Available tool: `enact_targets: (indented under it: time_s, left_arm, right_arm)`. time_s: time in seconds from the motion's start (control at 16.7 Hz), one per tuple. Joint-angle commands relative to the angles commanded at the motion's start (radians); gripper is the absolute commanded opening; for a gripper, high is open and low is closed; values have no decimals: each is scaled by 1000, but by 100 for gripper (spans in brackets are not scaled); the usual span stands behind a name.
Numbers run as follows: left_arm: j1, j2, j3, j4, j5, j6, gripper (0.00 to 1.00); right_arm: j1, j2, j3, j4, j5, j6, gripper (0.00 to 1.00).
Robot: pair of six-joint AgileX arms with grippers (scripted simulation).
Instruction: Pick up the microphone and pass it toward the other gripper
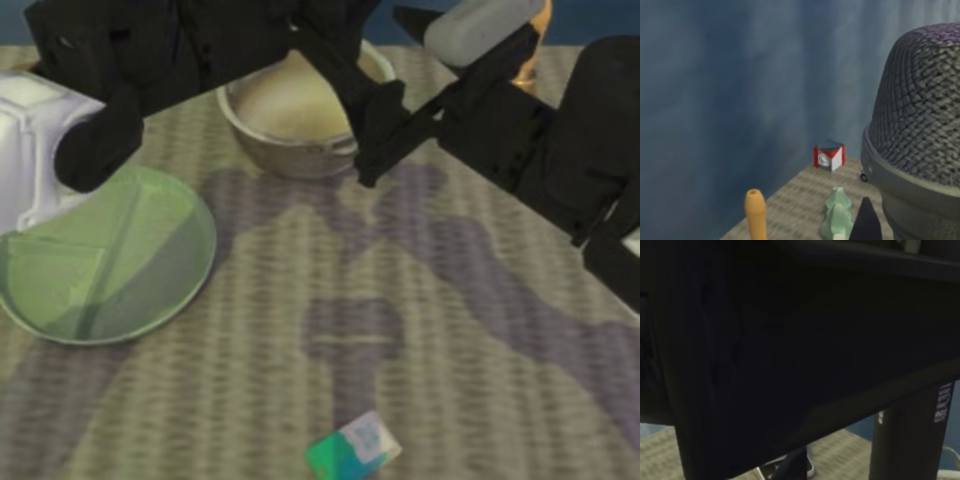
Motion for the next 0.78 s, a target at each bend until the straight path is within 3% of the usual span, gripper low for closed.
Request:
enact_targets:
  time_s: [0.24, 0.6, 0.78]
  left_arm:
    - [10, -11, 3, -4, 2, 4, 0]
    - [134, -74, -52, -11, 109, 2, 0]
    - [163, -87, -65, -13, 133, 9, 0]
  right_arm:
    - [-6, -8, -24, -4, 1, -5, 100]
    - [-34, -240, -210, -42, -33, -4, 100]
    - [-39, -279, -246, -50, -42, -4, 100]
